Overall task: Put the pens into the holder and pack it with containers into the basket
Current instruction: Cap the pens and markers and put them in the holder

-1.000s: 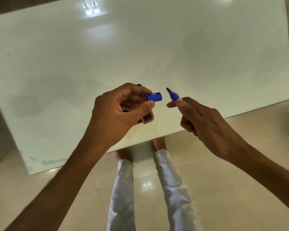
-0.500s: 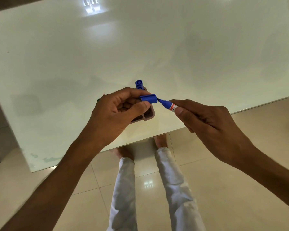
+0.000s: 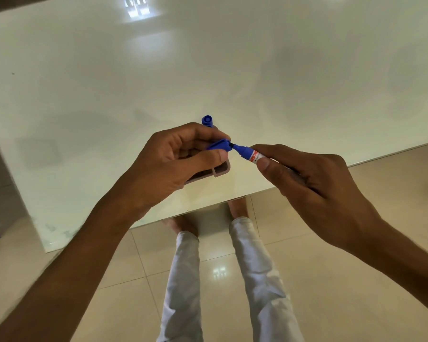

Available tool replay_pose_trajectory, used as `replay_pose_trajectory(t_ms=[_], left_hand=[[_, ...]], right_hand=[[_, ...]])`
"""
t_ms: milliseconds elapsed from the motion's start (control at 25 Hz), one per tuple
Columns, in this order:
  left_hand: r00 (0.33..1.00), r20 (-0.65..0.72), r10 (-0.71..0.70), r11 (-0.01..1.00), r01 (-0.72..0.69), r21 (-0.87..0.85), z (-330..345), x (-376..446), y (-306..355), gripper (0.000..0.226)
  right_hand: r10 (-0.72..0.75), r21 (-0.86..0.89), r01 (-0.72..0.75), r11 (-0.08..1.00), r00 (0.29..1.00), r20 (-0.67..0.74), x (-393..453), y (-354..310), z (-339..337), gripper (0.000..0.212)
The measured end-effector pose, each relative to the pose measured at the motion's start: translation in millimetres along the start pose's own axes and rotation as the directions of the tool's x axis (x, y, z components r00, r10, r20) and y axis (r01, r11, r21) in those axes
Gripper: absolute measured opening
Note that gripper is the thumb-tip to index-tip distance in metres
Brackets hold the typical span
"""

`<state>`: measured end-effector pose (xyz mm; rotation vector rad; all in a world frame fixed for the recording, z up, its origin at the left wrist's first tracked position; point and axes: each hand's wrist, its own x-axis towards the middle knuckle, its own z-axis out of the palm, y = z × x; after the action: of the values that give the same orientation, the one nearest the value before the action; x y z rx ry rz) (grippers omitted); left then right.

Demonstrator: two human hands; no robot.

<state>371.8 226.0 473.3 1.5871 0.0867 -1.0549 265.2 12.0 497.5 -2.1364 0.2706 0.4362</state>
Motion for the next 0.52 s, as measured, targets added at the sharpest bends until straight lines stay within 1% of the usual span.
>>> replay_pose_trajectory(t_ms=[160,320,400,520], left_hand=[[0.999,0.046,0.024,0.999,-0.022,-0.047,0.6,-2.3,-1.8,0.024],[0.999,0.011,0.038,0.994,-0.037,-0.101,0.5,-4.1,-1.1,0.023],[1.000,-0.025,0.010,0.981,-0.014,-0.193,0.8,-2.6,-2.3,0.018],[0.993,-0.112,-0.047,0.925,0.001,-0.381,2.8,0.0,-6.5,0.020]], right_hand=[[-0.019,0.026,0.020,0.999,0.999,-0.046,-0.6,-6.8,1.9,0.028],[-0.012,0.049,0.016,0.999,0.996,-0.094,-1.6,-9.2,2.5,0.027],[-0.018,0.038,0.021,0.999,0.995,-0.094,-3.0,-10.4,2.3,0.027],[-0.048,-0.009,0.048,0.999,0.996,-0.078,-4.8,-13.0,4.8,0.027]])
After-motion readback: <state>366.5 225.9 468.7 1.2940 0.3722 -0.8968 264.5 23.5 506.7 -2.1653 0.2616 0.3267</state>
